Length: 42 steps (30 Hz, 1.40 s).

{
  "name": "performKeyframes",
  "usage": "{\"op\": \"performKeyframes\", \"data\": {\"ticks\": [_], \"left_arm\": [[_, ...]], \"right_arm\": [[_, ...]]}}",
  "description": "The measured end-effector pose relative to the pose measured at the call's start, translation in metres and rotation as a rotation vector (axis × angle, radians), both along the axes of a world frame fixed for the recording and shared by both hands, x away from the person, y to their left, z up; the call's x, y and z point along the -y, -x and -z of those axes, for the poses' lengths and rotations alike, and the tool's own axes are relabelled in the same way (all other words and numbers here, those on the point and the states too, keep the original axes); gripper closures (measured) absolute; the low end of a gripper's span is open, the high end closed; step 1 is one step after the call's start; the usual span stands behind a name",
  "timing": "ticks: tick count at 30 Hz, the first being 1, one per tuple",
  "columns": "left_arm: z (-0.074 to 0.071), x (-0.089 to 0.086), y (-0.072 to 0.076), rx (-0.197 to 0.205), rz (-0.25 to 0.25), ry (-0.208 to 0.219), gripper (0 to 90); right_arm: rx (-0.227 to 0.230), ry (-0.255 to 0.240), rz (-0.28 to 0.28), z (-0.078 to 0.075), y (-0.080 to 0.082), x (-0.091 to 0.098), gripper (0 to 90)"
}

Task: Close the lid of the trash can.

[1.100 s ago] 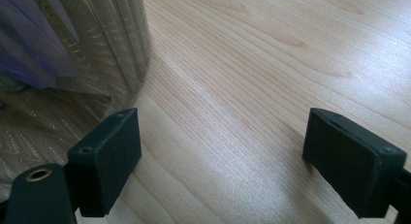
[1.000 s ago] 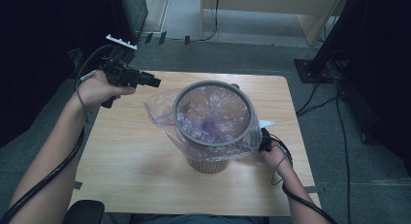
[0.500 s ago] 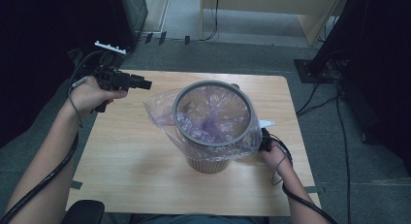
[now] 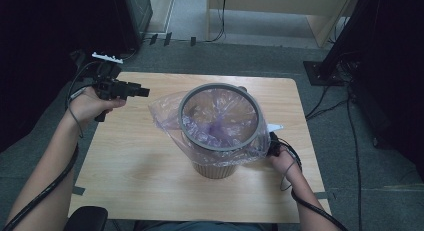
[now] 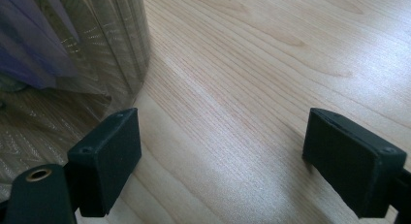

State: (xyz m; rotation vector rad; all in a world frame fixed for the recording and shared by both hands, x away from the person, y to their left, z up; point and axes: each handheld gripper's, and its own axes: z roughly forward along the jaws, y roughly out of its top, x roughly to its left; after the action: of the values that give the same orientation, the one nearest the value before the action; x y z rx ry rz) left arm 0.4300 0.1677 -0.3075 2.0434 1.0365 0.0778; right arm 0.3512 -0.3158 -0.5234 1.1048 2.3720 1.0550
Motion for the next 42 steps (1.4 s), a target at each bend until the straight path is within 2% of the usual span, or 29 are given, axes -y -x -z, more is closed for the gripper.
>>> {"op": "performKeyframes", "data": {"ticks": [8, 12, 17, 22, 26, 42], "left_arm": [[0.024, -0.002, 0.001, 0.009, -0.016, -0.015, 43.7], [0.035, -0.003, 0.001, -0.003, -0.019, -0.003, 42.4], [0.05, -0.003, 0.001, 0.01, -0.037, -0.043, 41.9], [0.064, -0.001, 0.002, 0.013, -0.047, -0.012, 39.9], [0.074, 0.002, 0.003, 0.012, -0.043, -0.021, 39.2], [0.113, 0.008, 0.004, -0.014, -0.053, -0.007, 37.6]], "right_arm": [[0.001, 0.0, -0.001, 0.0, 0.0, 0.0, 13.2], [0.001, 0.0, -0.001, 0.0, 0.0, 0.0, 13.2], [0.0, 0.0, 0.0, 0.0, 0.0, 0.0, 13.2], [0.0, 0.0, 0.0, 0.0, 0.0, 0.0, 13.2], [0.0, 0.0, 0.0, 0.0, 0.0, 0.0, 13.2], [0.001, 0.0, -0.001, 0.0, 0.0, 0.0, 13.2]]}}
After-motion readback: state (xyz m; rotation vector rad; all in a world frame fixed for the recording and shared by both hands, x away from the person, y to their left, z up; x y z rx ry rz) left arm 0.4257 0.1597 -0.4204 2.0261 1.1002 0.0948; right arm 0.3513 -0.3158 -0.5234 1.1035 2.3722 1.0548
